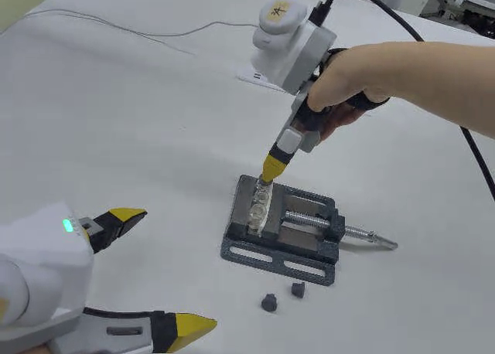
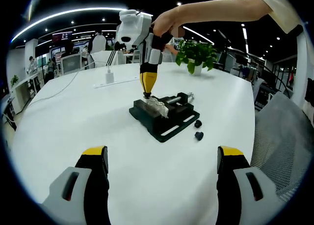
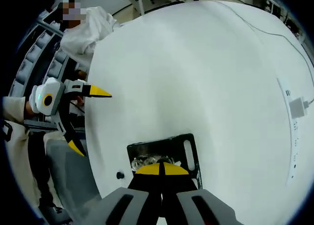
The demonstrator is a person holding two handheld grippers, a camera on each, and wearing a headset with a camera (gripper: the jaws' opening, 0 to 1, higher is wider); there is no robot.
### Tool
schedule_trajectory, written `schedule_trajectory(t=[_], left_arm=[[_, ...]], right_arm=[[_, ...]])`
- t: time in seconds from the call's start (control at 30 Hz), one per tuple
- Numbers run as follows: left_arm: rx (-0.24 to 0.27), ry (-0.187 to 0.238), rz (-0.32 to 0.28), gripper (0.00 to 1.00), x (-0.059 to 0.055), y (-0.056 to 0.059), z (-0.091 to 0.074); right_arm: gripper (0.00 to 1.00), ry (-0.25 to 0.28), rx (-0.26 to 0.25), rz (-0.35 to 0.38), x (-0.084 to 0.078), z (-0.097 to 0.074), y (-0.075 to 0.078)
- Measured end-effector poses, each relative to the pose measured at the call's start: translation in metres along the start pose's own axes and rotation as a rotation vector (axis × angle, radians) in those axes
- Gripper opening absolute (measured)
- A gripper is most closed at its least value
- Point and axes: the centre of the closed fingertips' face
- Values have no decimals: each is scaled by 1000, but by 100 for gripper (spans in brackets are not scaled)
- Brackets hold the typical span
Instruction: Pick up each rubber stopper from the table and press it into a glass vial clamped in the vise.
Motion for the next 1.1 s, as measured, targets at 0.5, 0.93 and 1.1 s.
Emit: schedule_trajectory(t=[0.5,0.93,1.1], left_arm=[[-1,5,35,91,13,2,-3],[3,18,94,91,30,9,-12],[11,28,94,91,33,8,-15]], right_arm=[[0,15,-79,-5,5,-1,12],[0,107,-146,-107,0,-3,11],[0,115,-175,-153,1,-2,11]])
Point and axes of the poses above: the centre of the closed fingertips' face, and the gripper's own axes: z roughly forward along the fingers, y roughly to its right, x roughly out of its top, and after that the axes turned 7 degrees about -y, right-handed
